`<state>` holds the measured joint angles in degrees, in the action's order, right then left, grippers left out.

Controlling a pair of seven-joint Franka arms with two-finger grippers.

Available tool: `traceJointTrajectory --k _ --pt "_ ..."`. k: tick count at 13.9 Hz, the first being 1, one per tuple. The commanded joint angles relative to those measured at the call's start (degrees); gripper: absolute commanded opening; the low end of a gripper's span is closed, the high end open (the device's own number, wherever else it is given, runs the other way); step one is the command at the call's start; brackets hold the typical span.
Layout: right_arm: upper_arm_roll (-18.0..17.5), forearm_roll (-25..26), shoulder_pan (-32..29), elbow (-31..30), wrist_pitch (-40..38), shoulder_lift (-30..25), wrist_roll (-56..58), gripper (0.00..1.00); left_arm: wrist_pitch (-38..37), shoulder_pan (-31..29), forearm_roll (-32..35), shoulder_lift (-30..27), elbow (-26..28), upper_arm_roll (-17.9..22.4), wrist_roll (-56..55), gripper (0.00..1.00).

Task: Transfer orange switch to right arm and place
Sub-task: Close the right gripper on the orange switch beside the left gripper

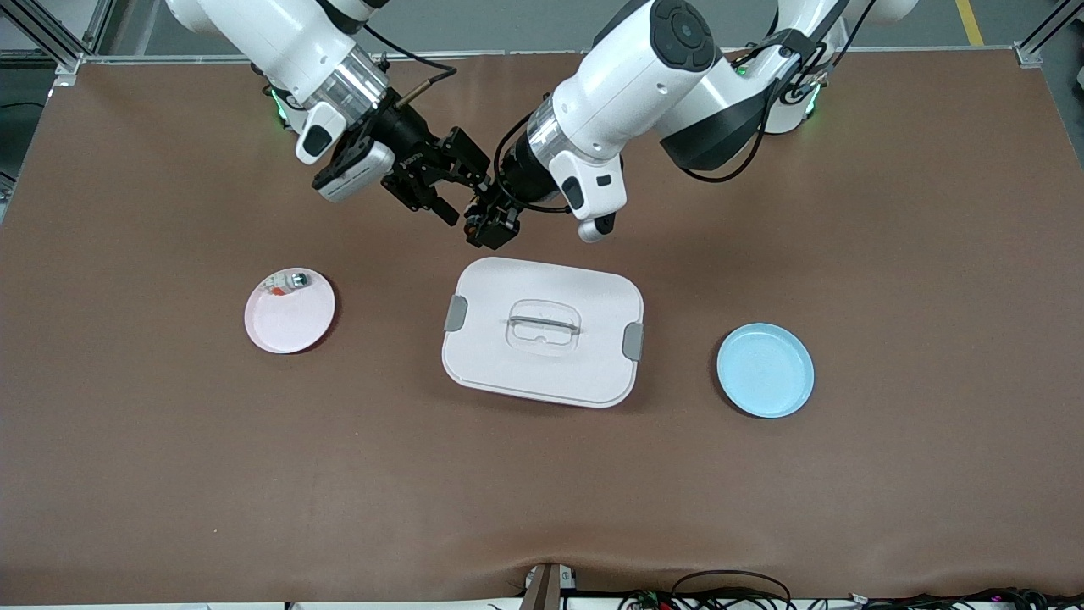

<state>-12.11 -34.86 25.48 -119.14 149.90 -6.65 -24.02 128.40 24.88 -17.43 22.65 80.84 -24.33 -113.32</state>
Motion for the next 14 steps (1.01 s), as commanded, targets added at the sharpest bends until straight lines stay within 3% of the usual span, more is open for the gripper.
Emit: traceJointTrajectory --k 1,9,13,14 --pt "0.25 -1.62 0.63 0.67 0.04 0.32 1.17 0.75 -0.17 0.16 1.26 -0.24 -0.07 -0.10 -1.38 0.35" --pt "0.34 -1.71 0.28 0.67 -0.49 1.72 1.25 0.75 -0.17 0.16 1.26 -0.24 -0.07 -0.10 -1.29 0.35" --pt "0.34 -1.79 0.36 1.28 -0.57 1.73 0.90 0.53 -0.17 0.25 1.26 -0.32 -0.07 -0.10 -1.20 0.35" --pt "0.34 -1.79 0.45 1.28 -0.57 1.81 0.99 0.43 -0.17 0.16 1.26 -0.32 -0.07 -0.10 -1.20 0.35"
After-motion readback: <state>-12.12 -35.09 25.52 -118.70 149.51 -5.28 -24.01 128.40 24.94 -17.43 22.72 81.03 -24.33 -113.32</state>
